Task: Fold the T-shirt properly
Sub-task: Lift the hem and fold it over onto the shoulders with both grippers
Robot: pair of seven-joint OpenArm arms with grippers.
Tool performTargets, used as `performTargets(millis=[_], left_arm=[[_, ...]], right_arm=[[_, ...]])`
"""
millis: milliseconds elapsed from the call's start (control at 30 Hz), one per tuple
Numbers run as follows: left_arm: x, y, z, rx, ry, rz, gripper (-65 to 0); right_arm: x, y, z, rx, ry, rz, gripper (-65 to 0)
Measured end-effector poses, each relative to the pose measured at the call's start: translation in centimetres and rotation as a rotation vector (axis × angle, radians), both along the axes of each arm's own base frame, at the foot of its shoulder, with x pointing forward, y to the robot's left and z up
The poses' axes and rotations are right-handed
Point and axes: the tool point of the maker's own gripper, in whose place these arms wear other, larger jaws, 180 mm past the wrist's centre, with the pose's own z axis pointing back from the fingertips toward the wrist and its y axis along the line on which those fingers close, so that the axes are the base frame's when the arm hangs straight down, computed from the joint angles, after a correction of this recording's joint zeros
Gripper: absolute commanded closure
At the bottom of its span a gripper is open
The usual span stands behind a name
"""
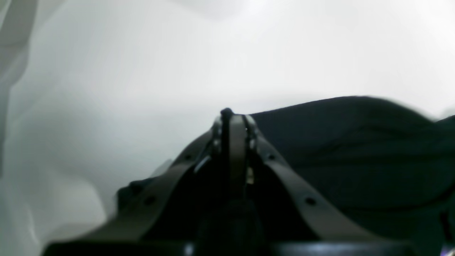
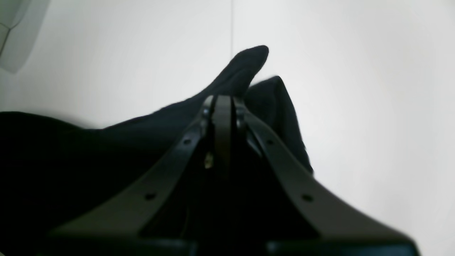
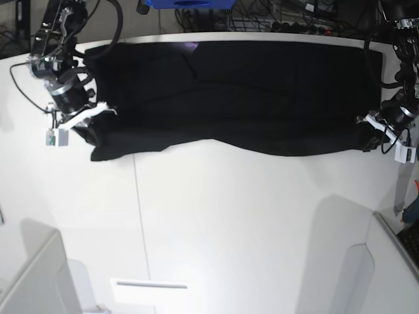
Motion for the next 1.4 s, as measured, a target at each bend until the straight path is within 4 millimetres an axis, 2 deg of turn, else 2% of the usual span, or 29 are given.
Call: performTargets(millis=[133, 367, 467, 567, 700, 867, 1033, 1100, 1267, 1400], left_arm=[[-2.0, -0.1, -1.2, 0.018, 0.064, -0.021, 0.0], [-4.2, 0.5, -2.3, 0.051, 0.135, -0.045, 0.0], [-5.5, 0.3, -2.8, 0.07, 0.171, -0.098, 0.0], [-6.2, 0.3, -3.1, 0.066, 0.183, -0.099, 0.0], [-7.8, 0.5, -3.9, 0.078, 0.239, -0.114, 0.0], [-7.8, 0.1, -3.0, 0.099, 0.223, -0.143, 0.0], [-8.6, 0.9, -3.6, 0.199, 0.258, -0.17, 0.0], [-8.7, 1.0, -3.7, 0.211, 0.26, -0.169, 0.0], [-10.5, 0.8, -4.8, 0.196, 0.313, -0.171, 0.0], [-10.3, 0.8, -4.6, 0.198, 0.303, -0.172, 0.0]], right_arm=[[-2.3, -0.5, -0.9, 0.084, 0.041, -0.034, 0.0], [-6.1, 0.4, -1.4, 0.246, 0.091, -0.054, 0.0], [-7.2, 1.2, -1.1, 0.313, 0.089, -0.036, 0.0], [-8.2, 0.9, -0.9, 0.359, 0.091, -0.051, 0.0], [-9.8, 1.2, -1.4, 0.384, 0.132, -0.056, 0.0], [-11.9, 1.3, -2.3, 0.389, 0.19, -0.072, 0.0], [-12.7, 3.9, -3.0, 0.438, 0.229, -0.026, 0.0], [-12.9, 3.9, -3.3, 0.444, 0.238, -0.031, 0.0], [-13.6, 3.3, -4.8, 0.405, 0.279, -0.044, 0.0], [-14.2, 3.4, -5.8, 0.36, 0.306, -0.073, 0.0]])
